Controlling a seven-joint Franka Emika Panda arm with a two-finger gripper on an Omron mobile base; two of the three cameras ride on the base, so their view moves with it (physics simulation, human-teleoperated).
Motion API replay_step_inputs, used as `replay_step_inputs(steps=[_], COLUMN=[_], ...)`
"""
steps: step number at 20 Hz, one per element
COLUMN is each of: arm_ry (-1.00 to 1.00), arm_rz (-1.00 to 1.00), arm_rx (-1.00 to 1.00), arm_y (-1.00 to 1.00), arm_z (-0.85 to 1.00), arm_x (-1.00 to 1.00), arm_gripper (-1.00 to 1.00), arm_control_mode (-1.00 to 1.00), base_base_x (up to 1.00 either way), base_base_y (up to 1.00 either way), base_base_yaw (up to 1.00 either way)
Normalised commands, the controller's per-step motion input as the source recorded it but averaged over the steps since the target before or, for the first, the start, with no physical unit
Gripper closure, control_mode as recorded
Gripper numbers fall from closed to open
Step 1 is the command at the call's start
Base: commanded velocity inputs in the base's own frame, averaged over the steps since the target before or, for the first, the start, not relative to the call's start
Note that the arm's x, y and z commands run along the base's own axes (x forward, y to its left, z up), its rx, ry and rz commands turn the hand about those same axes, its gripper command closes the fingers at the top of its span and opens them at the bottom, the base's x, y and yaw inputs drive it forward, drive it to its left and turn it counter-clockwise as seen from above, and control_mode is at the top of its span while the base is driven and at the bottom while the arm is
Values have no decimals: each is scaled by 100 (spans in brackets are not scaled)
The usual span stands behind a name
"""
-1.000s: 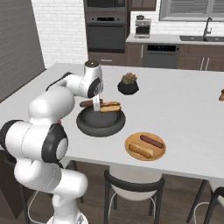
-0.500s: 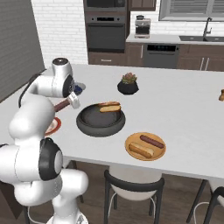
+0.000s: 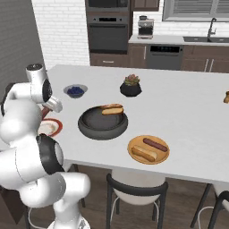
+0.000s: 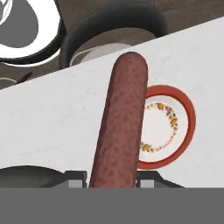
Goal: Place one bun and one sausage from the bowl on each plate.
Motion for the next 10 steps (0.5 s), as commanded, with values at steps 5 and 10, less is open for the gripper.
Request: replay_step_inputs(steps=[5, 10], arm_ry=[7, 12], arm_rz=[7, 0], arm_rx=[-15, -13], arm_y=[100, 97], arm_z=[-59, -85], arm_x=[20, 77], arm_gripper=[100, 100], arm_control_mode=[-100, -100], base_base_x=[0, 0], base_base_y=[0, 0], base_base_yaw=[0, 0])
